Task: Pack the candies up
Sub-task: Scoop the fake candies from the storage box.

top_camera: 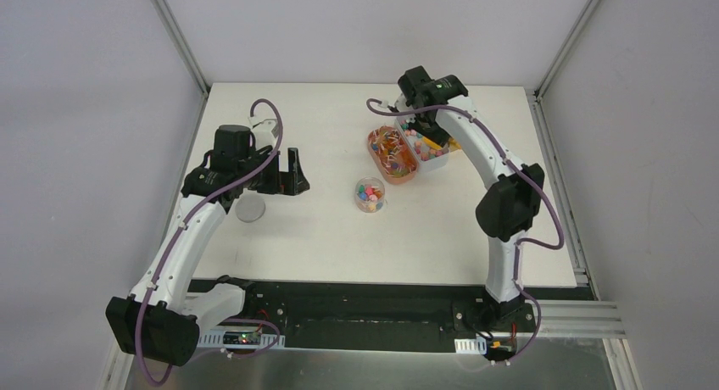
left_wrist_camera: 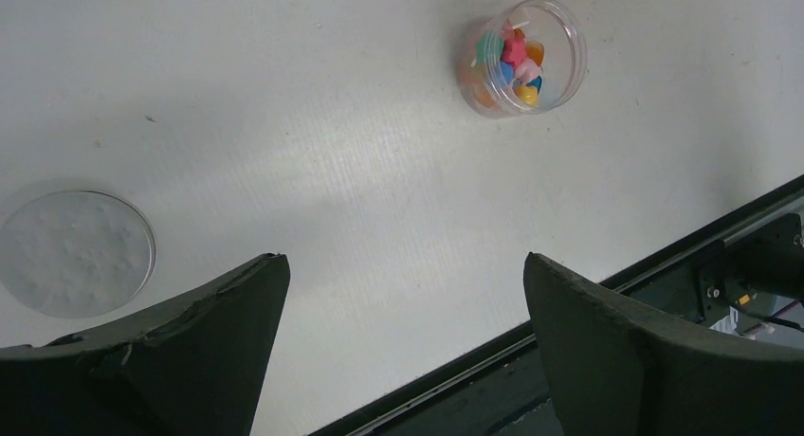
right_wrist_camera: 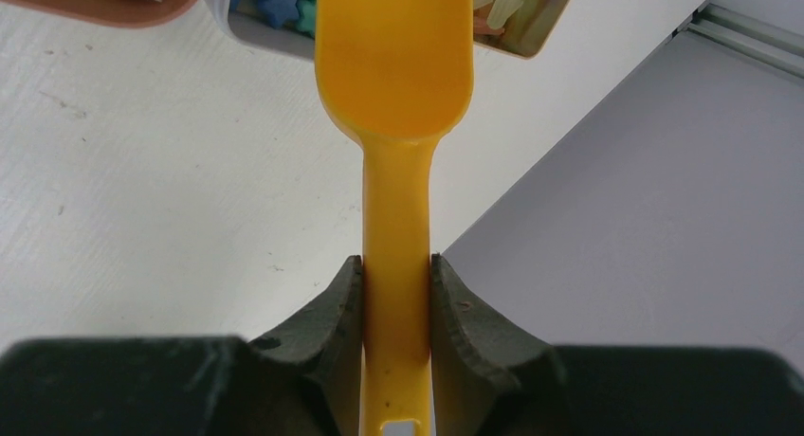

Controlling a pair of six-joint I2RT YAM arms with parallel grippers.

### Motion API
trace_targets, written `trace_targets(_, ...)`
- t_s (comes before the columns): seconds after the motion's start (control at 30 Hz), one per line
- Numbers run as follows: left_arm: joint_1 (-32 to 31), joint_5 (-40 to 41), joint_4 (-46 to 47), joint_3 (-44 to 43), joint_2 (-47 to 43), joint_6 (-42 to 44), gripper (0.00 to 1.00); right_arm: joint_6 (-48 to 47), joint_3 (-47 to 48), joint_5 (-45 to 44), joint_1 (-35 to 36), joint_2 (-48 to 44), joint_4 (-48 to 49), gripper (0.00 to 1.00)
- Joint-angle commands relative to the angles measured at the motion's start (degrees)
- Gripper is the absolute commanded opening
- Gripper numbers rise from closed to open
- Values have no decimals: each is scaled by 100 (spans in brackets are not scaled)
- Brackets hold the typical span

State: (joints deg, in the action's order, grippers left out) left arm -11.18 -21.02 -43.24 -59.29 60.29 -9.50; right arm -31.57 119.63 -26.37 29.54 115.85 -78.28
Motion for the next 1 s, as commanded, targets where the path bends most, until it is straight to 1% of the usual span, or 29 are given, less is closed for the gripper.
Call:
trace_targets(0.0, 19, -53, 124, -28, -120, 154, 99, 117, 677, -101, -8, 318, -322, 0)
trace_targets(0.3, 28, 14, 124, -2, -293, 159, 99, 337, 1300, -118, -18, 962, -766, 0)
trace_targets(0.57, 28, 58, 124, 13, -377, 174, 99, 494, 1612, -99, -33, 1481, -868, 0)
trace_targets(0.8, 28, 112, 124, 29, -419, 169, 99, 646, 1661, 69, -68, 1813, -499, 0)
trace_targets(0.97, 28, 171, 123, 49, -447, 160, 99, 789, 1406, 203, -161, 1865, -82, 0)
